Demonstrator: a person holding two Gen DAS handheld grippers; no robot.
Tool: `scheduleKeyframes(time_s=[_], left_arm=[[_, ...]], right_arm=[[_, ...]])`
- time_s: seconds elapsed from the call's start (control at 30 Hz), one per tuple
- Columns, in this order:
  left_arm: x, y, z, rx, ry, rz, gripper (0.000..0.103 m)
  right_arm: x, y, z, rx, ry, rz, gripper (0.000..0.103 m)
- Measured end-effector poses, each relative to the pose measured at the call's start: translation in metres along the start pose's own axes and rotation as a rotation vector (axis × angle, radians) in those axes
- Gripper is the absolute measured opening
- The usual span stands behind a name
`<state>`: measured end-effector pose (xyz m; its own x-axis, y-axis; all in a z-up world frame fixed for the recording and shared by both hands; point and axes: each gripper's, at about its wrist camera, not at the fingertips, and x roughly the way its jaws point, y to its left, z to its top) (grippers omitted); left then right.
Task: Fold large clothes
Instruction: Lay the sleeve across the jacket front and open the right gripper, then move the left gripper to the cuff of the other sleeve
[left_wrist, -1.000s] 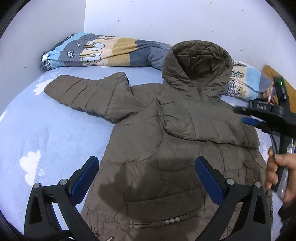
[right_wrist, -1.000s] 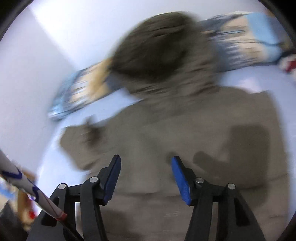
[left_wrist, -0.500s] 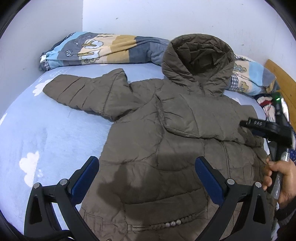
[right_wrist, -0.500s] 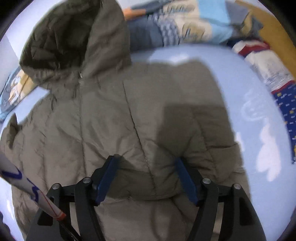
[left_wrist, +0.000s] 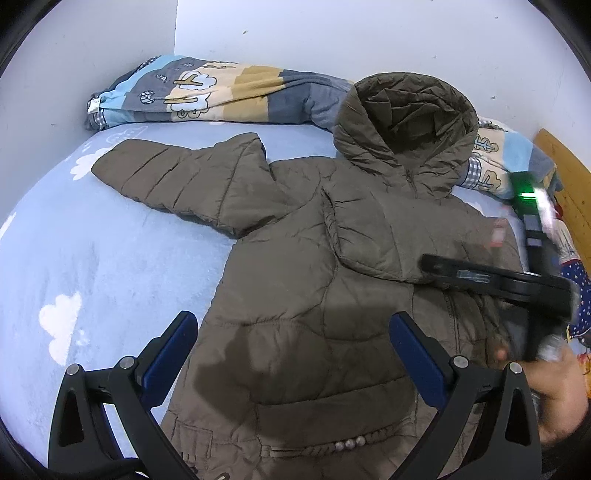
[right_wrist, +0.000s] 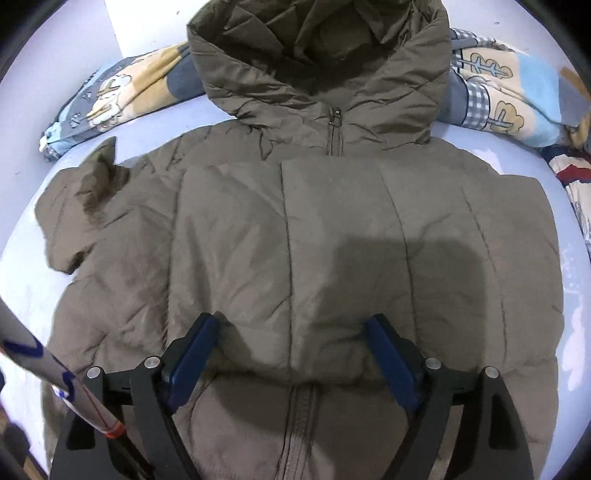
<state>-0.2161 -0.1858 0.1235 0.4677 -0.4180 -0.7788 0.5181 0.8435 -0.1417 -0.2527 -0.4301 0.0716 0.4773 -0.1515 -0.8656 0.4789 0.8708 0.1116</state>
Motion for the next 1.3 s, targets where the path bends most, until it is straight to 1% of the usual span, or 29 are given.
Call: scheduleKeyframes(time_s=[0.1,0.17,0.2,0.3,0.4,0.47,0.53,0.57,0.63,0.67,0.7,0.77,0.93,1.03,1.07,1.13,1.17,1.23,1.3], left_arm=[[-0.003,0.003,0.0,-0.01,-0.005,0.001,0.103],[-0.004,0.004,0.0,-0.018,-0.006,-0.001,0.103],[-0.004,0.004,0.0,-0.019,-0.006,-0.001,0.103],[-0.005,0.003,0.0,-0.011,-0.007,0.0,0.103],[-0.004,-0.002,-0.003,0.018,-0.013,0.018,0.103],[-0.002,-0.005,-0.006,0.033,-0.012,0.034,0.103],[0.0,-0.007,-0.007,0.037,-0.008,0.046,0.103],[0.001,-0.008,-0.008,0.039,-0.007,0.05,0.103],[0.004,-0.012,-0.01,0.055,-0.006,0.058,0.103],[0.006,-0.015,-0.012,0.072,-0.002,0.067,0.103],[0.008,-0.017,-0.013,0.083,0.001,0.074,0.103],[0.015,-0.021,-0.016,0.098,0.017,0.084,0.103],[0.035,-0.032,-0.025,0.129,0.083,0.071,0.103],[0.049,-0.039,-0.032,0.159,0.136,0.055,0.103],[0.054,-0.039,-0.035,0.163,0.16,0.047,0.103],[0.068,-0.04,-0.04,0.173,0.236,0.018,0.103],[0.07,-0.04,-0.042,0.173,0.249,0.016,0.103],[0.064,-0.038,-0.039,0.174,0.231,0.016,0.103],[0.047,-0.031,-0.026,0.143,0.166,-0.012,0.103]], right_arm=[[-0.038,-0.007,-0.013,0.003,-0.053,0.067,0.087],[-0.068,-0.011,-0.032,-0.014,-0.097,0.068,0.087],[-0.077,-0.011,-0.041,-0.02,-0.105,0.066,0.087],[-0.111,-0.02,-0.081,-0.013,-0.149,0.065,0.087],[-0.14,-0.025,-0.12,0.001,-0.23,0.003,0.088],[-0.154,-0.028,-0.136,0.029,-0.263,-0.018,0.088],[-0.163,-0.026,-0.139,0.058,-0.277,-0.01,0.088],[-0.169,-0.021,-0.138,0.037,-0.3,-0.017,0.088],[-0.176,-0.012,-0.137,-0.018,-0.356,-0.061,0.088],[-0.174,-0.008,-0.135,-0.038,-0.357,-0.06,0.09],[-0.17,-0.008,-0.133,-0.042,-0.339,-0.044,0.09],[-0.153,-0.015,-0.129,-0.002,-0.272,0.003,0.09],[-0.114,-0.043,-0.125,0.129,-0.117,0.031,0.09],[-0.104,-0.053,-0.126,0.172,-0.081,0.039,0.09],[-0.101,-0.054,-0.126,0.176,-0.075,0.04,0.09],[-0.099,-0.053,-0.124,0.163,-0.068,0.043,0.09],[-0.099,-0.052,-0.123,0.158,-0.07,0.042,0.09],[-0.1,-0.051,-0.12,0.152,-0.077,0.039,0.09],[-0.102,-0.052,-0.118,0.16,-0.084,0.042,0.09]])
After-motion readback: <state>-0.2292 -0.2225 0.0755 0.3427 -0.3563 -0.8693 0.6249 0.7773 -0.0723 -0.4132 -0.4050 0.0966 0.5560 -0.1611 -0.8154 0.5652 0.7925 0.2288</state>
